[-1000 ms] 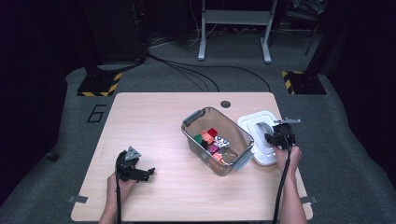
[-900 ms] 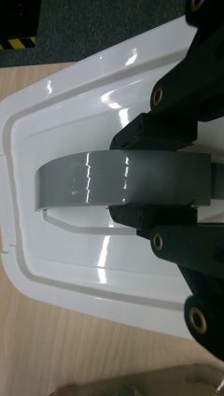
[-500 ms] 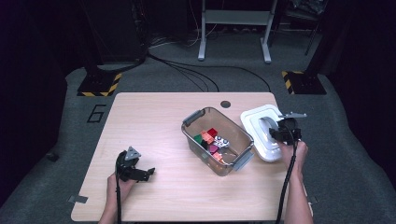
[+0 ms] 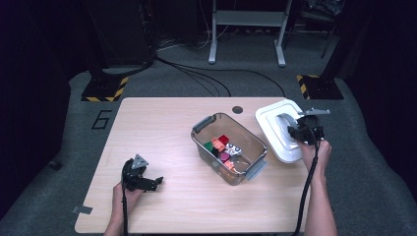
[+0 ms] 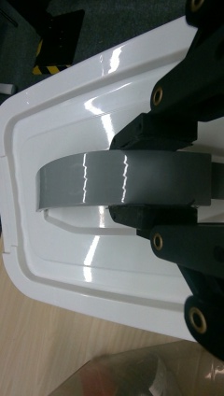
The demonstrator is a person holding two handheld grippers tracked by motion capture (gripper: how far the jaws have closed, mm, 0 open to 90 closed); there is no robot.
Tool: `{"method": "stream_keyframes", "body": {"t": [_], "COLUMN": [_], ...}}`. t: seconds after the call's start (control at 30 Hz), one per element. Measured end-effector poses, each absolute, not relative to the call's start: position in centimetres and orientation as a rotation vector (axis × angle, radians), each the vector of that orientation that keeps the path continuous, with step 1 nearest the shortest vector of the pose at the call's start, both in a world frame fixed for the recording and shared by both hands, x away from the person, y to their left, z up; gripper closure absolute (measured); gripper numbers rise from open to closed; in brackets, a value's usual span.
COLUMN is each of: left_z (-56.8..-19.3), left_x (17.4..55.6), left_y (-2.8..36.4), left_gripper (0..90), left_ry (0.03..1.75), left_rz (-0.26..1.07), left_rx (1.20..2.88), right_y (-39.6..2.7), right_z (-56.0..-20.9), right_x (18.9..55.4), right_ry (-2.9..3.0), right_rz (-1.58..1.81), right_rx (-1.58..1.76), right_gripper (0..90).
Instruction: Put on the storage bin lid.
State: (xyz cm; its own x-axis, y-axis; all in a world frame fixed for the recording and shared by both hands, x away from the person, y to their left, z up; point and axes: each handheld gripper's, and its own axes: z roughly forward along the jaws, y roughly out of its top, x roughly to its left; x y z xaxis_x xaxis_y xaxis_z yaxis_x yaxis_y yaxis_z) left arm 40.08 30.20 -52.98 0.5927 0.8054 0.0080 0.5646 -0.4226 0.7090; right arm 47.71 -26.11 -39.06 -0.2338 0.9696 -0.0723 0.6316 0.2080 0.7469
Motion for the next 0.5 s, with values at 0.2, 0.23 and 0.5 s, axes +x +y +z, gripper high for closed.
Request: {"method": "stream_keyframes", "body": {"t": [0.2, 0.23, 0.5], "left_z": [-53.0, -53.0, -53.0], "left_x": [40.1, 40.1, 40.1], "left_y": [30.2, 30.2, 30.2], "left_gripper": [0.1, 0.1, 0.2], "left_ry": [1.080, 1.080, 1.080], "left_rz": [0.459, 0.459, 0.459], "left_rx": [2.145, 2.145, 2.145], "right_y": [-25.5, -25.4, -24.4], "right_z": [-37.4, -37.1, -34.8], "right_x": [47.7, 47.7, 47.2], "right_ry": [1.942, 1.946, 1.957], "right_rz": [0.787, 0.783, 0.826], "right_rx": [1.434, 1.430, 1.392], "right_gripper": [67.1, 67.0, 67.0]}}
